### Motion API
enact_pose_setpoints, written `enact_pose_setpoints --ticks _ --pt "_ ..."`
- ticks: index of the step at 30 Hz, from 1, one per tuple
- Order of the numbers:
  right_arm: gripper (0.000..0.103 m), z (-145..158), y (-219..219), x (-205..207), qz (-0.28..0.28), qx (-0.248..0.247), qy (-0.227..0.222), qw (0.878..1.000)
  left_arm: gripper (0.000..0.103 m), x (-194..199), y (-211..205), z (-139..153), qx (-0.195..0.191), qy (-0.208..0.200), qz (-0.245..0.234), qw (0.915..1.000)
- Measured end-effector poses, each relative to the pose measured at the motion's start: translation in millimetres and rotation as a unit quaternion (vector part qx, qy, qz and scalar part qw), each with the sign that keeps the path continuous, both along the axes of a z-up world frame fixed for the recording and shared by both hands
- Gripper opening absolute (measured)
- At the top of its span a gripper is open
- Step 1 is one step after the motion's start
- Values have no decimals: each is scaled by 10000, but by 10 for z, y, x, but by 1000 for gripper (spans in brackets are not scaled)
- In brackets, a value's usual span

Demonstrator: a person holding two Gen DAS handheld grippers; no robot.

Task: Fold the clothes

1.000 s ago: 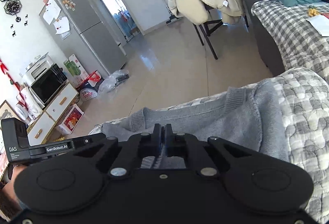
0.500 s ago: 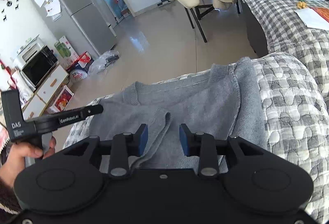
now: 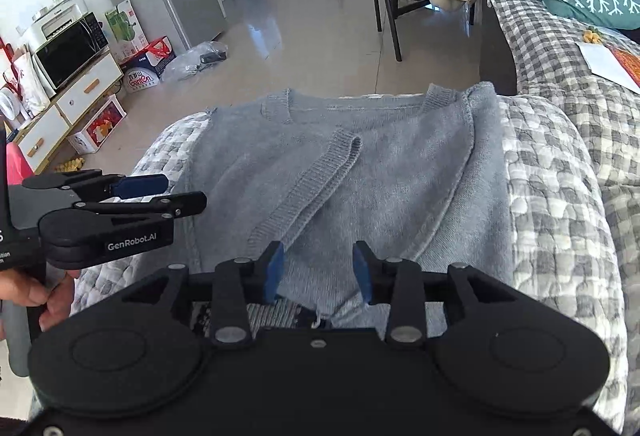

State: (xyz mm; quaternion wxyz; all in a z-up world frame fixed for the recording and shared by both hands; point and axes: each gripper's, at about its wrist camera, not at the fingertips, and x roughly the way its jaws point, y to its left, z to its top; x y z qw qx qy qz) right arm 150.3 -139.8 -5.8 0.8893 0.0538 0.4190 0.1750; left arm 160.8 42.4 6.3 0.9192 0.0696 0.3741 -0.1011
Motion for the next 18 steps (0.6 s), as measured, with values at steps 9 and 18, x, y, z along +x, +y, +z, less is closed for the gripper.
enact_pose_setpoints --ticks 9,18 --pt "43 -12 -281 -622 -87 -336 268 9990 42 -1004 -164 -120 -131 138 -280 9994" --pt "39 -120 -322 -1428 119 -496 358 9981 41 -1911 -323 -227 100 77 -692 9975"
